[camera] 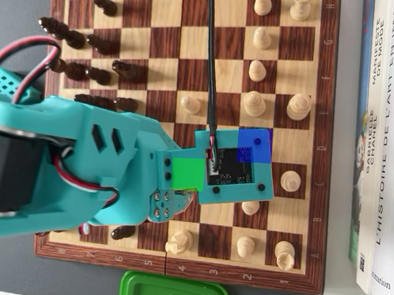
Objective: Play chess
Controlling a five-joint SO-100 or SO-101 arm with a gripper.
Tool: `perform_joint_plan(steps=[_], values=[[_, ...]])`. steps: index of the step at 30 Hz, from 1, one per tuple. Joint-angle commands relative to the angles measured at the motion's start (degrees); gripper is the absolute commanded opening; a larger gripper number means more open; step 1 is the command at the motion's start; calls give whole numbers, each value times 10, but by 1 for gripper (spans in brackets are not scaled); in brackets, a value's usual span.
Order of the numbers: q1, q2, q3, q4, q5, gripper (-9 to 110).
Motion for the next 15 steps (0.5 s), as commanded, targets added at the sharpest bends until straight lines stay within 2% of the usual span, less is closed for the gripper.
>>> perform_joint_plan(steps=[1, 15], values=[[-1, 50, -4, 0, -2, 12], [-9, 217, 40, -20, 18, 12]])
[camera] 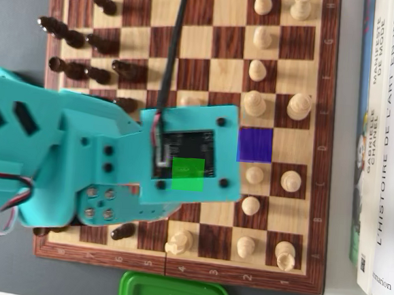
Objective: Play chess
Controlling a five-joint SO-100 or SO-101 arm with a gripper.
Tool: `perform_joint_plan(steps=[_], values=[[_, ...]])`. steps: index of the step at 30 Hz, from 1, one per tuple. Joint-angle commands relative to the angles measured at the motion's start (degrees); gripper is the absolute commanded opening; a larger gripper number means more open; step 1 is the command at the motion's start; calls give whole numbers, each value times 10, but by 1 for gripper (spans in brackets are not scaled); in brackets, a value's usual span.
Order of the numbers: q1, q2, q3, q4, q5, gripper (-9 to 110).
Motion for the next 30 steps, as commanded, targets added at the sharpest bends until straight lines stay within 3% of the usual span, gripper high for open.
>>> perform_joint_plan(steps=[1, 15, 24, 30], values=[[-2, 66, 26, -32, 23, 12], [-25, 301, 269, -290, 46, 12], [-51, 394, 388, -524, 48, 12], [-49, 454, 461, -652, 135, 12]])
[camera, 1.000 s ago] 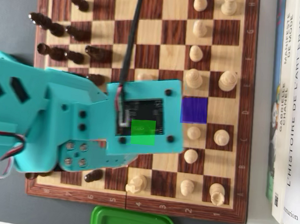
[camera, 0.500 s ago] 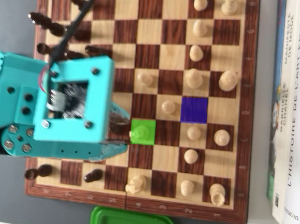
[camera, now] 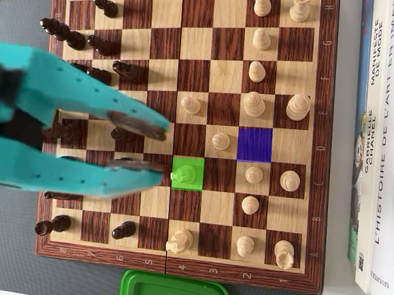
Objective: Play chess
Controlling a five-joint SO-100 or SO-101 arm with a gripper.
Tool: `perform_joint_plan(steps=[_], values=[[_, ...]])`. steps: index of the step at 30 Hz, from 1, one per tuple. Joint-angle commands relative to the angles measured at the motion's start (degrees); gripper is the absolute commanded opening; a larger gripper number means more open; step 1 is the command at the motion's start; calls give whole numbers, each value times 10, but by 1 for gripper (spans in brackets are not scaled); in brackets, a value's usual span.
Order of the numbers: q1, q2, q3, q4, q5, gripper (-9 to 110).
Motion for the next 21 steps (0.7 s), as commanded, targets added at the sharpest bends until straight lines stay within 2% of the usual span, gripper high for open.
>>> perform_joint_plan(steps=[1, 13, 21], values=[[-1, 39, 14, -74, 38, 12], [-15, 190, 175, -352, 61, 11], [-51, 314, 264, -433, 60, 11]])
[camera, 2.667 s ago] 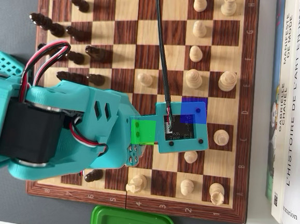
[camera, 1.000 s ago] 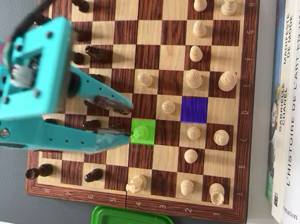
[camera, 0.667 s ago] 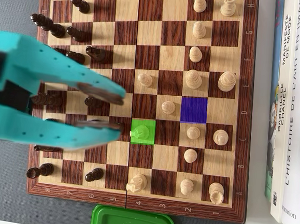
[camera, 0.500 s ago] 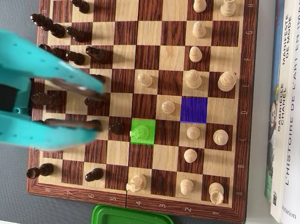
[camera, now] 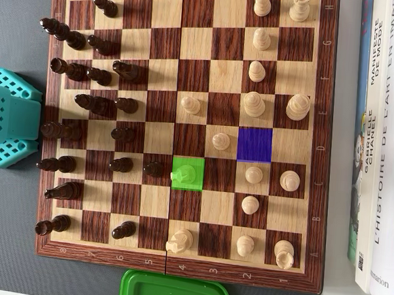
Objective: Play chess
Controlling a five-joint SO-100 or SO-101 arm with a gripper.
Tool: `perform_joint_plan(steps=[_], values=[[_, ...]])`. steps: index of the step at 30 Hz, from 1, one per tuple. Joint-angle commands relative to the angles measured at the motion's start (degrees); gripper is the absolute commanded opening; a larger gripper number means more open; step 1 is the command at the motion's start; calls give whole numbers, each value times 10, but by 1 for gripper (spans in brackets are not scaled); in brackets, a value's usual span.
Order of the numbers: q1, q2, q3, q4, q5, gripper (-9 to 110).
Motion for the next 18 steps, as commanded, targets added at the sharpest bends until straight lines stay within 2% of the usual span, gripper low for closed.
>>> perform_joint_plan(steps=[1, 4, 18], values=[[-5, 46, 14, -31, 4, 11], [-4, 86, 35, -59, 4, 11], [-5, 83, 62, -358, 3, 11]])
